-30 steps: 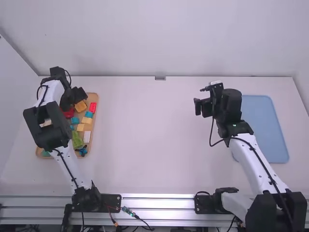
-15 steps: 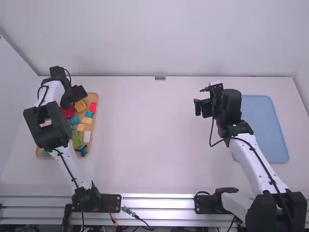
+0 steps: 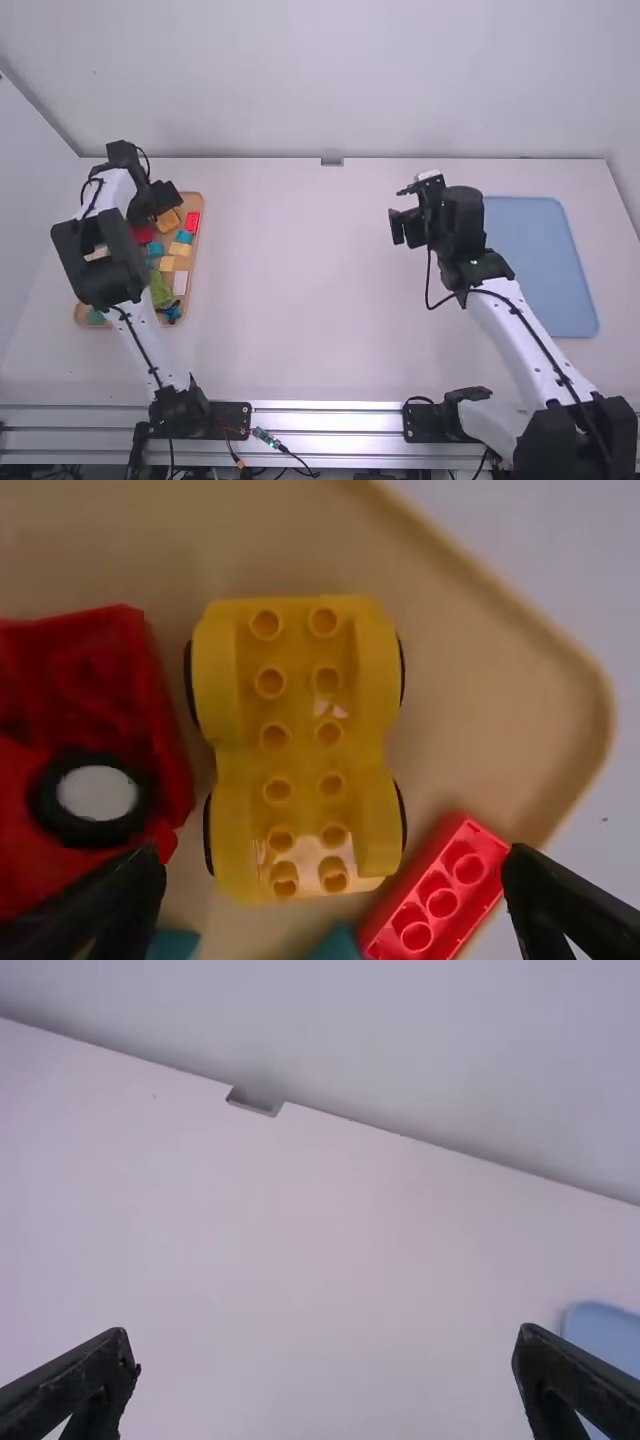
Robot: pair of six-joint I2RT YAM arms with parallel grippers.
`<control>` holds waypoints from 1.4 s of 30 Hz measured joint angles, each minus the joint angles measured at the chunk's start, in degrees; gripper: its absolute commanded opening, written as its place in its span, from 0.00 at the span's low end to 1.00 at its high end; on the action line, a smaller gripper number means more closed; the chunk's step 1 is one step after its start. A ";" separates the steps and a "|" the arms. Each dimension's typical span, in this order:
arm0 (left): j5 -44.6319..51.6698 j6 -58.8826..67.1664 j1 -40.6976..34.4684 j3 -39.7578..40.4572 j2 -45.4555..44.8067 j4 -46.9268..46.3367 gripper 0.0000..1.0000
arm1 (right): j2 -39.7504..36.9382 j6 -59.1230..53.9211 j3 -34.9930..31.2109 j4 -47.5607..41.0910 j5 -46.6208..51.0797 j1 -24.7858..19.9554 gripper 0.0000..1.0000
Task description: Assemble lego blocks to make yellow taxi
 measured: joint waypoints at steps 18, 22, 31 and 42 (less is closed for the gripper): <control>-0.66 -1.11 -0.11 1.07 3.23 0.55 0.87 | -3.10 0.02 0.00 -1.29 2.05 0.66 0.99; -0.66 -1.11 -0.11 1.09 4.68 0.81 0.86 | -3.10 -0.09 0.00 -1.44 2.19 0.66 0.99; -0.66 -1.07 -0.15 1.11 5.07 2.03 0.80 | -3.10 -0.04 0.00 -1.51 2.16 0.66 0.99; -0.68 -1.05 -0.15 1.11 5.20 1.36 0.69 | -3.10 -0.11 0.00 -1.57 2.23 0.66 0.99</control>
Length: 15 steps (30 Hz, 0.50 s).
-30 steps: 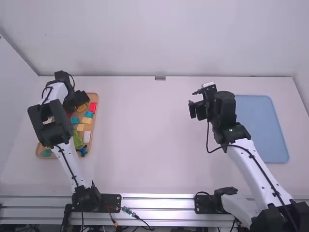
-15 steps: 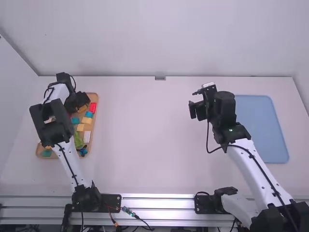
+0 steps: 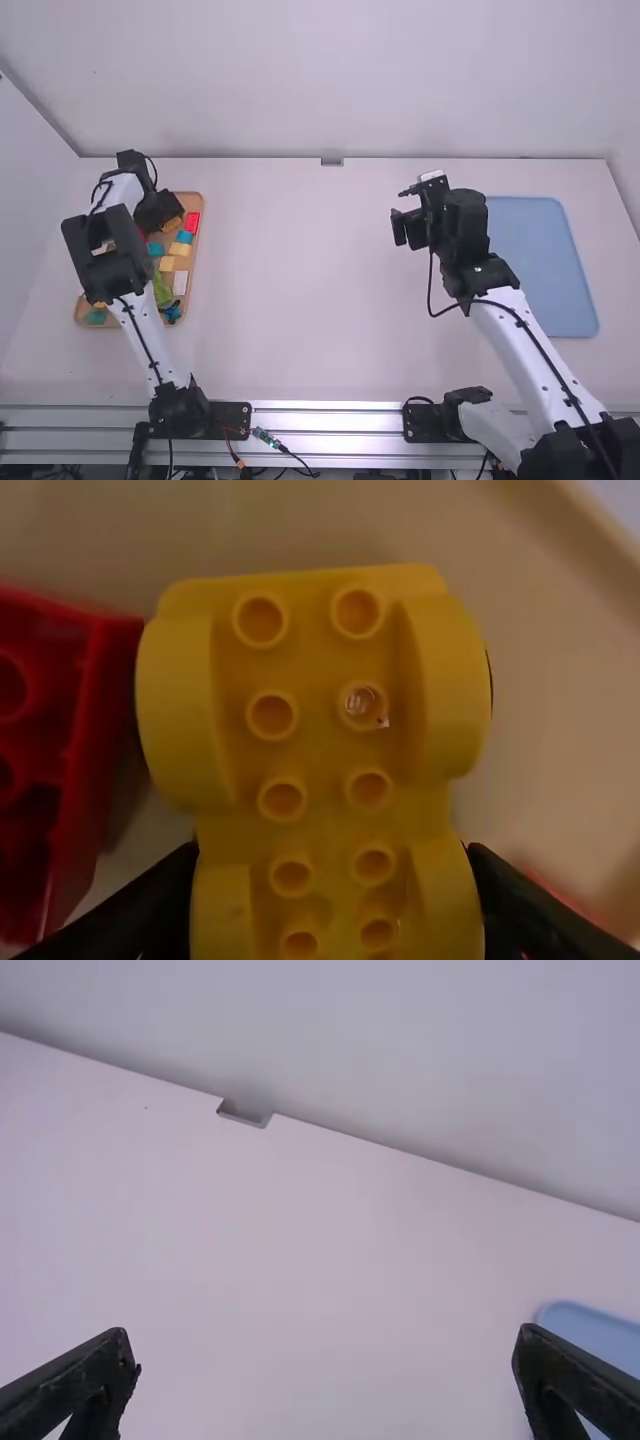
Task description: Assemble lego blocks to make yellow taxi
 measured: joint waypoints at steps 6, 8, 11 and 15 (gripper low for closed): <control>-0.04 -0.13 0.00 2.93 0.70 -5.03 0.47 | 0.00 0.07 0.00 -0.11 -0.02 0.00 0.99; -1.46 -0.50 -0.02 5.75 0.94 -8.74 0.39 | 0.00 0.00 0.00 -0.11 -0.04 0.00 0.99; -4.13 -1.53 -0.04 9.35 0.94 -12.24 0.17 | 0.00 -0.04 0.00 -0.11 -0.11 0.00 0.99; -6.38 -1.73 -0.04 14.03 0.83 -15.17 0.02 | 0.00 -0.07 0.00 -0.13 -0.13 0.00 0.99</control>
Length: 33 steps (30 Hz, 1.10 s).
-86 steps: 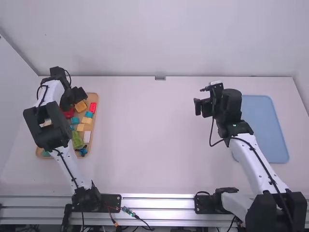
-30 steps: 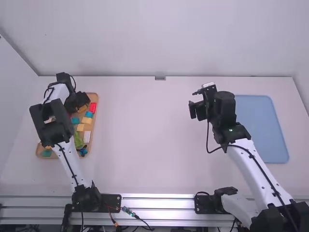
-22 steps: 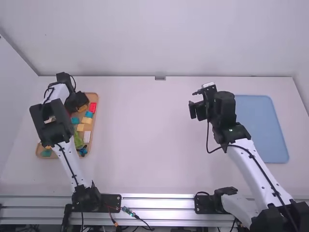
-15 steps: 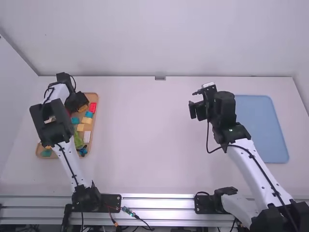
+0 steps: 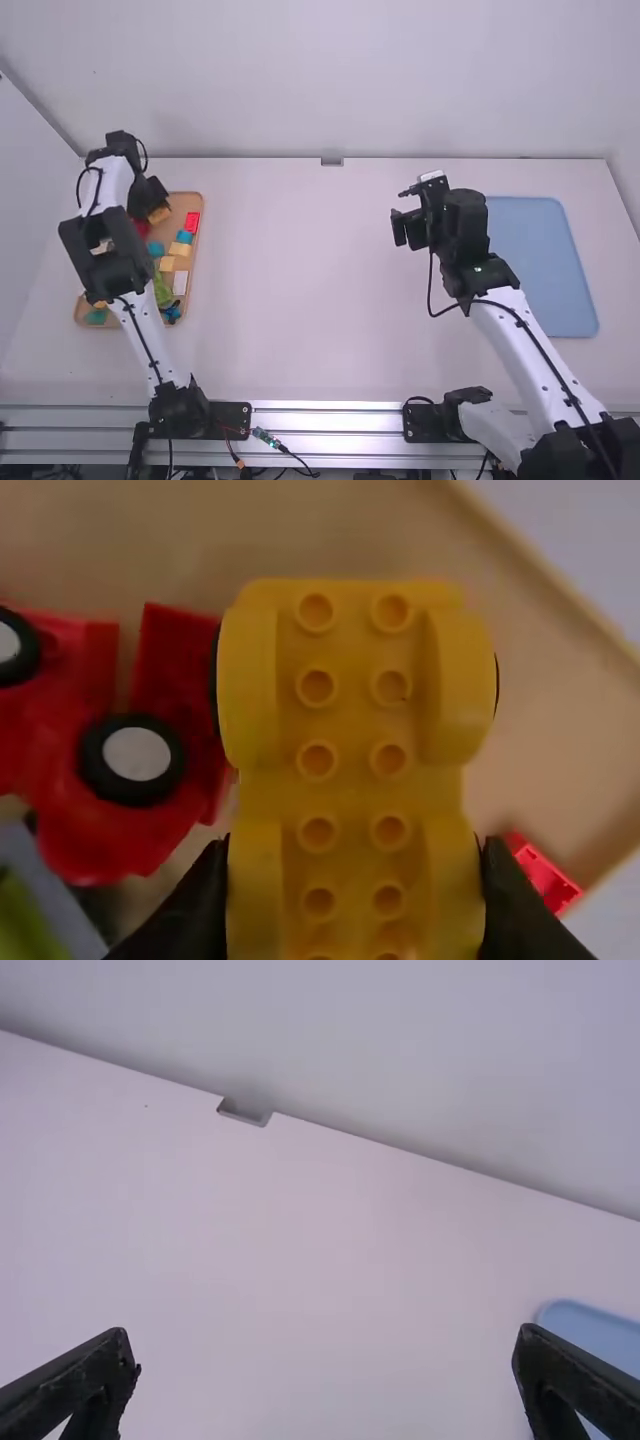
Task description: Assemble lego blocks to make yellow taxi
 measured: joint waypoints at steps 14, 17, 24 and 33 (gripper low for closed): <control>-0.07 7.13 -12.15 -15.67 -16.48 10.25 0.02 | 0.00 0.07 0.00 0.02 0.98 0.00 0.99; -0.02 12.90 -17.99 -24.20 -23.45 14.86 0.02 | 0.00 0.11 0.00 0.00 2.34 0.00 0.99; 4.09 33.79 -35.89 -44.98 -34.21 26.80 0.02 | -0.70 3.26 0.00 -1.09 3.45 -2.25 0.99; 5.97 56.17 -54.82 -57.16 -34.45 24.59 0.02 | -6.05 8.63 0.00 -6.47 -1.20 -11.80 0.99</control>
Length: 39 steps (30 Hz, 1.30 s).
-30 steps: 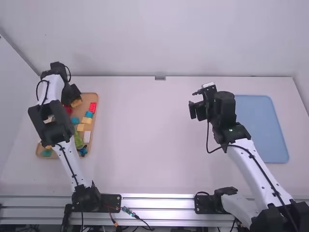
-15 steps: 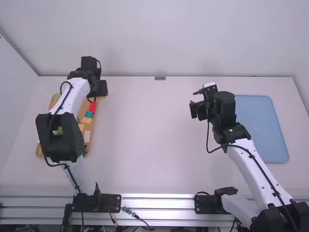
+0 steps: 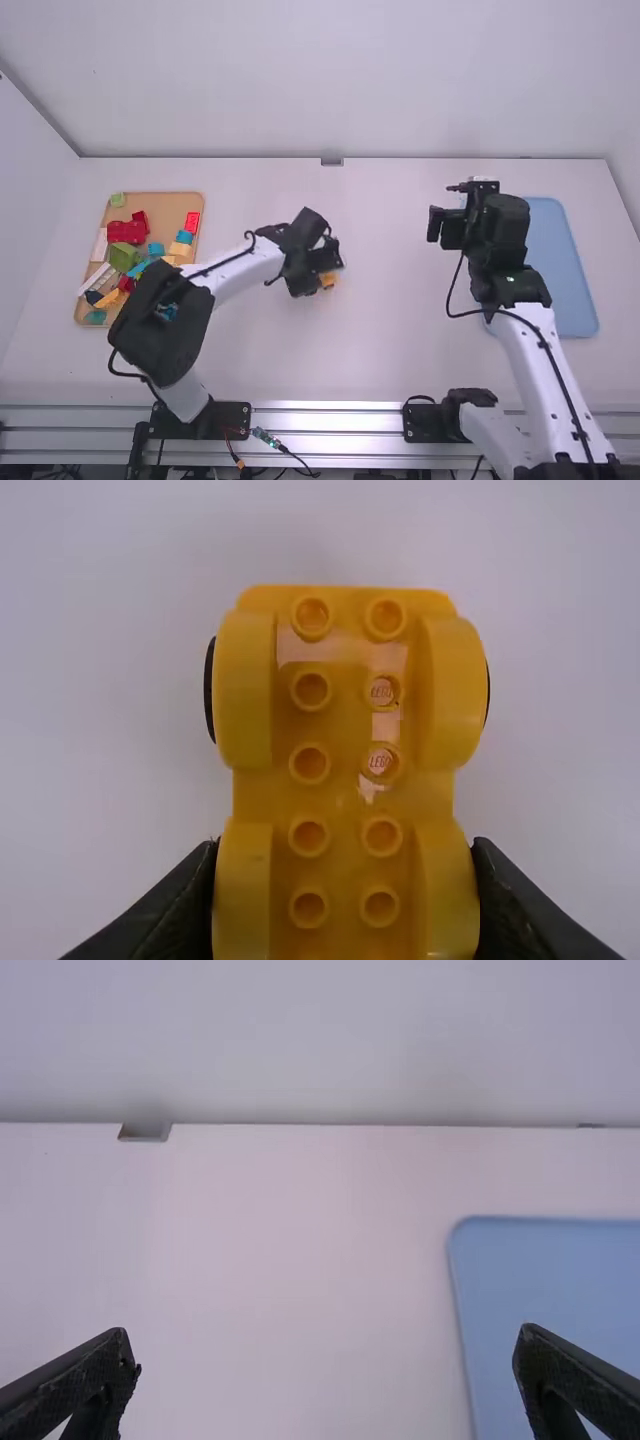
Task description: Assemble lego blocks to make yellow taxi
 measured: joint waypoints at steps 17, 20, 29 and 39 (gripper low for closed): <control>5.60 17.42 -1.81 -7.52 0.00 9.09 0.49 | 0.72 0.59 0.00 -0.46 -6.32 -3.69 0.99; 6.40 16.52 -1.81 -8.52 0.00 11.56 0.56 | 0.72 0.57 0.00 -0.24 -6.34 -3.69 0.99; 8.31 16.06 -1.79 -9.16 0.00 11.65 0.98 | 0.72 0.61 0.00 -0.17 -6.34 -2.99 0.99; 8.63 15.89 -1.05 -7.91 -0.07 7.82 0.99 | 0.72 -0.76 0.00 -0.20 -6.36 -1.66 0.99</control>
